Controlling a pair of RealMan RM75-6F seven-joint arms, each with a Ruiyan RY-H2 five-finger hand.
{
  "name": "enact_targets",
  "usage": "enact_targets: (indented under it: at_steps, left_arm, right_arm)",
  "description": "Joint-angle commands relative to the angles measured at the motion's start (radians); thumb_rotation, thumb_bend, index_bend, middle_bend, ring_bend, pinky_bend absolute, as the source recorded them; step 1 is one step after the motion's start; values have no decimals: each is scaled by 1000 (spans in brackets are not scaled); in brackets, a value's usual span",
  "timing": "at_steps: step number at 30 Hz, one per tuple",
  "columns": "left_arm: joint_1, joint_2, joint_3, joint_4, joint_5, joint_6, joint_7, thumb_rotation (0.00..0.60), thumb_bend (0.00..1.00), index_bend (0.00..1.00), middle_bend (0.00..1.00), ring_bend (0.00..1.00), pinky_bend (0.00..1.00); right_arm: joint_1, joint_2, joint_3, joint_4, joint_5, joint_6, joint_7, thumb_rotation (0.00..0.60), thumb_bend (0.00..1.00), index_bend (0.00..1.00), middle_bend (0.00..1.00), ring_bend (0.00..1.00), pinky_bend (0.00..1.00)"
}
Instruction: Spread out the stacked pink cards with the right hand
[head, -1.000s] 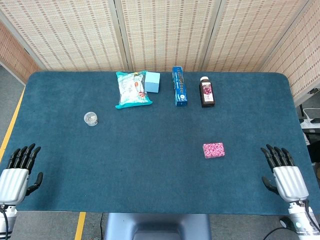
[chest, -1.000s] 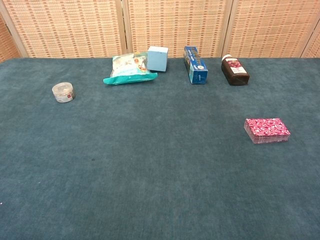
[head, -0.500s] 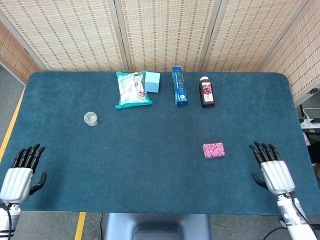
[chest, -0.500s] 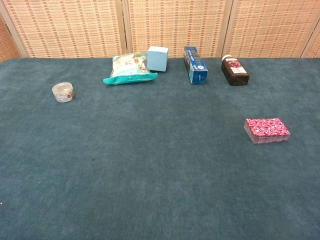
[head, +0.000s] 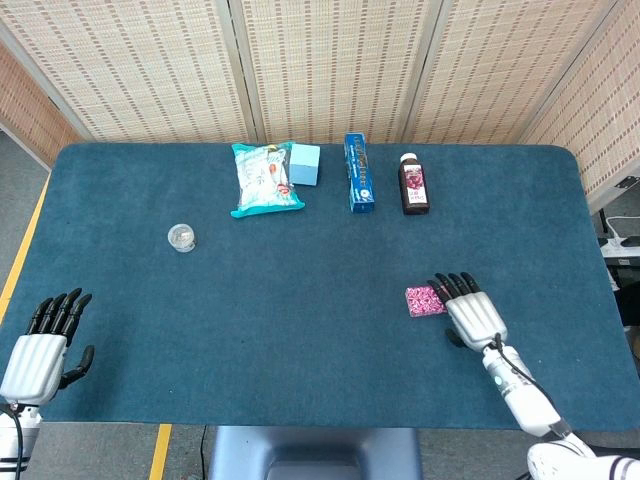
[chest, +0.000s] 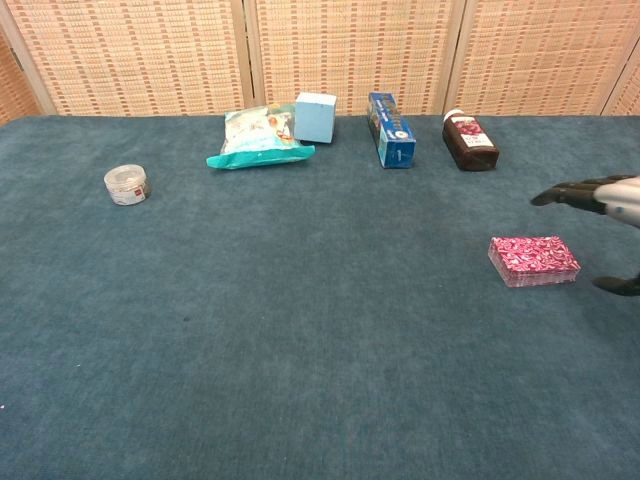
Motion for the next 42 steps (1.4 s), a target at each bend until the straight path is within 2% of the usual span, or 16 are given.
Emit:
enact_targets:
  at_steps: [1, 17, 24, 29, 42]
  left_arm:
    - [-2, 3, 1, -1, -5, -8, -4, 600, 457, 0, 0, 0, 71]
    - [-11, 5, 4, -6, -17, -29, 1, 600, 457, 0, 0, 0, 71]
    - [-15, 4, 5, -1, -21, -37, -2, 600, 459, 0, 0, 0, 72]
    - [-16, 6, 7, -2, -21, -41, -3, 600, 460, 0, 0, 0, 72]
    - [-23, 4, 16, 0, -13, -50, 28, 600, 461, 0, 0, 0, 71]
  right_arm:
    - [31, -49, 13, 47, 38, -12, -27, 600, 263, 75, 75, 0, 0]
    - [112, -130, 1, 154, 155, -50, -31, 600, 263, 170, 152, 0, 0]
    - [129, -153, -7, 171, 173, -33, -30, 600, 263, 193, 174, 0, 0]
    - [137, -170, -12, 180, 179, -8, -42, 600, 263, 238, 229, 5, 0]
    - [151, -190, -27, 192, 213, 44, -107, 600, 263, 285, 264, 49, 0]
